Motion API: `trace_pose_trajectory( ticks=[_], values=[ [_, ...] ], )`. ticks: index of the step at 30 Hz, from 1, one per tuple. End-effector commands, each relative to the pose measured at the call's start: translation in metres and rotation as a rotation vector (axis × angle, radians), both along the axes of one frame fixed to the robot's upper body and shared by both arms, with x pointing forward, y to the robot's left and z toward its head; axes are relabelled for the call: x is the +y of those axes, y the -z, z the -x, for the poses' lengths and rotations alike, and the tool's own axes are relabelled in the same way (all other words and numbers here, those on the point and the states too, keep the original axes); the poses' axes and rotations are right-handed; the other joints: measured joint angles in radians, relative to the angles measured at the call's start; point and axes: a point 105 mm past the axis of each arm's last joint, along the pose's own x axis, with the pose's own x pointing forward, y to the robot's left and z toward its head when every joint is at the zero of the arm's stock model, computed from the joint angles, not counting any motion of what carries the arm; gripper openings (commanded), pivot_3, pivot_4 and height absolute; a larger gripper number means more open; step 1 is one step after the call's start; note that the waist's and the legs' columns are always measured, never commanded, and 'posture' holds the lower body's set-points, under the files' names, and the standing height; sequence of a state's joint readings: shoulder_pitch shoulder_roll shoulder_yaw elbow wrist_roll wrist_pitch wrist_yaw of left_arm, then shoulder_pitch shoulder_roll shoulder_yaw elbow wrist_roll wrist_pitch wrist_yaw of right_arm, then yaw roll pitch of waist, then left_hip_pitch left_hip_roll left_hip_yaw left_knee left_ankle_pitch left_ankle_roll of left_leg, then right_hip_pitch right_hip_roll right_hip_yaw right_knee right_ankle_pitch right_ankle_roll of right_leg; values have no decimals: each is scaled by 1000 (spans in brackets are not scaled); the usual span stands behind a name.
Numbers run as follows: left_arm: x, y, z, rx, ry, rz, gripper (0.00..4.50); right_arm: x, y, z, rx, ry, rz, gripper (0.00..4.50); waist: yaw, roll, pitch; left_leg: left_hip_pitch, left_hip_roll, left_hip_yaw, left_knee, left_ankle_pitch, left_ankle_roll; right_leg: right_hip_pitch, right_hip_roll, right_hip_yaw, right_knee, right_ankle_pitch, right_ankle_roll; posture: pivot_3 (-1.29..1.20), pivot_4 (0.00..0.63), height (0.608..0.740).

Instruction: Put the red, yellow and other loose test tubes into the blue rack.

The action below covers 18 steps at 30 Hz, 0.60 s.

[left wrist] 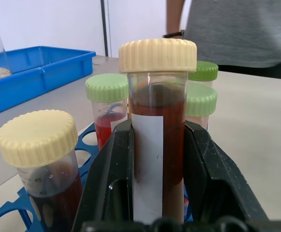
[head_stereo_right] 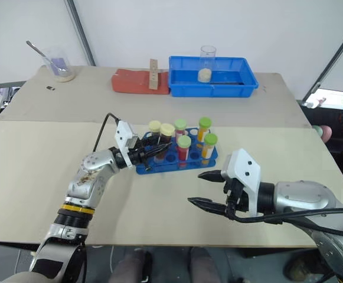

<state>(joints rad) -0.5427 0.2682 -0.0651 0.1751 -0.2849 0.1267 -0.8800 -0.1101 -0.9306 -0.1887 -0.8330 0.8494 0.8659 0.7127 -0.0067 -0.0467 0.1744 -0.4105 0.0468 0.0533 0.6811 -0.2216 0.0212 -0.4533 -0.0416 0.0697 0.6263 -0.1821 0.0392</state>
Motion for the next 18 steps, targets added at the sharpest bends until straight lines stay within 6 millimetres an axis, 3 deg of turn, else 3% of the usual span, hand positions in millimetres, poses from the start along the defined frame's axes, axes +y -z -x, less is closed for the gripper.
trace_pose_trajectory(
  ticks=[1,14,15,18],
  values=[
    [0,0,3,-35,-32,25,881,-1,-10,-1,-55,23,-4,3429,0,0,0,0,0,0,0,0,0,0,0,0,0,0,0,0,150,740],
    [10,20,13,9,-114,70,881,-7,-27,-21,-151,125,-93,3429,-5,0,0,1,0,0,0,0,0,1,0,0,0,0,0,0,150,740],
    [10,19,14,9,-106,69,1897,-8,-27,-22,-153,127,-94,3429,-5,0,-1,1,0,0,0,0,0,1,0,0,0,0,0,0,150,740],
    [20,15,18,-10,-106,33,3244,-9,-26,-25,-158,127,-81,3429,-8,0,-1,2,0,0,-1,0,0,1,0,0,0,0,0,0,150,740]
  ],
)
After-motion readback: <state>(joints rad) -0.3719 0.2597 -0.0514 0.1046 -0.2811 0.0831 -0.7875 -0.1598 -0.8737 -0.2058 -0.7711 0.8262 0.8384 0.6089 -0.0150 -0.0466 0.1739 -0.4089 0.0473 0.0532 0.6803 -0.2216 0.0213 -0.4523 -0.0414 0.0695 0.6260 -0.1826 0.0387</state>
